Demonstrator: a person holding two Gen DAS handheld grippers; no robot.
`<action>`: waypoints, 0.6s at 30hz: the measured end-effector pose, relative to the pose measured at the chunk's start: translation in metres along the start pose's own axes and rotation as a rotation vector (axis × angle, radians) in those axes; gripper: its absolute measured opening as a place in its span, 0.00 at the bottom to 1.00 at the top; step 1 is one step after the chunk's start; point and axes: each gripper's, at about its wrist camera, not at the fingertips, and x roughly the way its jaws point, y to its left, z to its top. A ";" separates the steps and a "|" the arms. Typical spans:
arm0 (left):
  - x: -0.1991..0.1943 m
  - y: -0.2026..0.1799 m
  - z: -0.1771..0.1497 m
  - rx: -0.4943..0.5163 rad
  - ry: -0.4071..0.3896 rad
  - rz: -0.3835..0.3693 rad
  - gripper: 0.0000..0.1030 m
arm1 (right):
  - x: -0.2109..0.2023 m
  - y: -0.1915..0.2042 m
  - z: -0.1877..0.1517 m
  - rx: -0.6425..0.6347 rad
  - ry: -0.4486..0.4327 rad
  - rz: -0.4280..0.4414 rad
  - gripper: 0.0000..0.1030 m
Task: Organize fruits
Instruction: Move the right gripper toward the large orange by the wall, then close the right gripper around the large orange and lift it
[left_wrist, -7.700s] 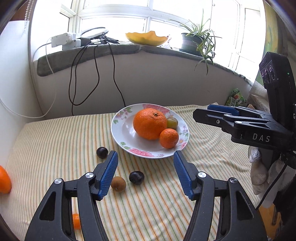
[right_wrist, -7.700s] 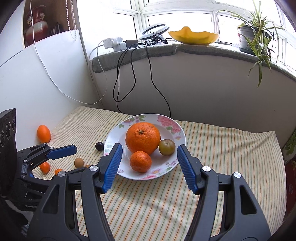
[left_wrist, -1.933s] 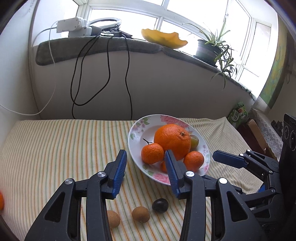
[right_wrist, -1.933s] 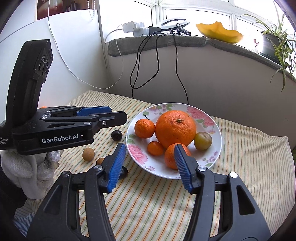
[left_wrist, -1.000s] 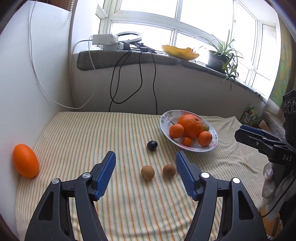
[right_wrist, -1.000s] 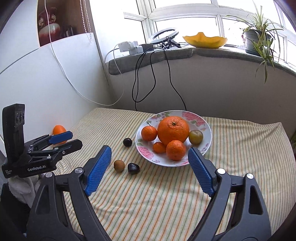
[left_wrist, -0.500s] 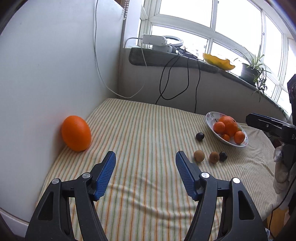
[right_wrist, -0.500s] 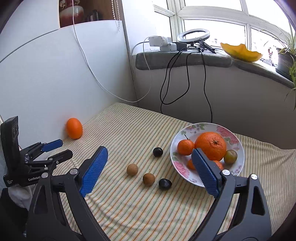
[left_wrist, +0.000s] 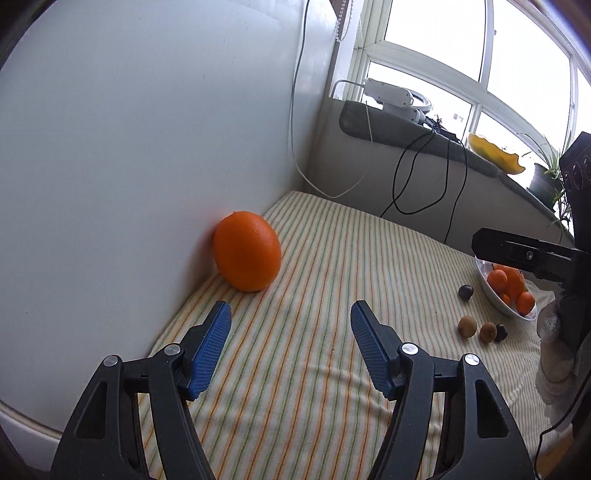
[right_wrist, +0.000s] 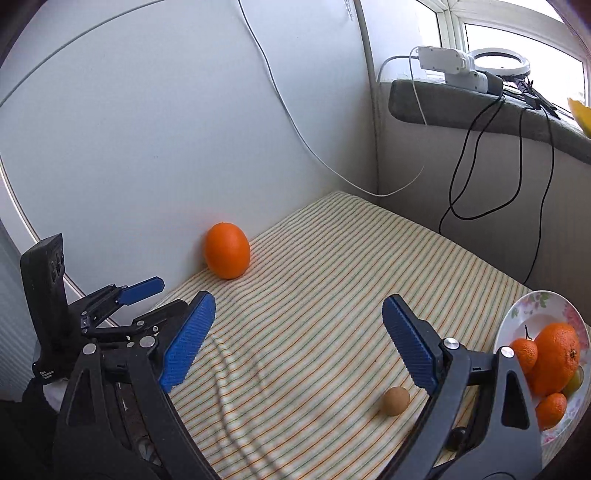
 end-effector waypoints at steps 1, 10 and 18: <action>0.002 0.002 0.000 -0.003 -0.002 0.004 0.65 | 0.008 0.003 0.003 0.002 0.009 0.023 0.91; 0.022 0.015 0.007 -0.021 0.009 0.005 0.65 | 0.081 0.027 0.023 -0.017 0.084 0.165 0.90; 0.036 0.022 0.010 -0.023 0.022 0.004 0.62 | 0.137 0.035 0.031 0.000 0.151 0.242 0.79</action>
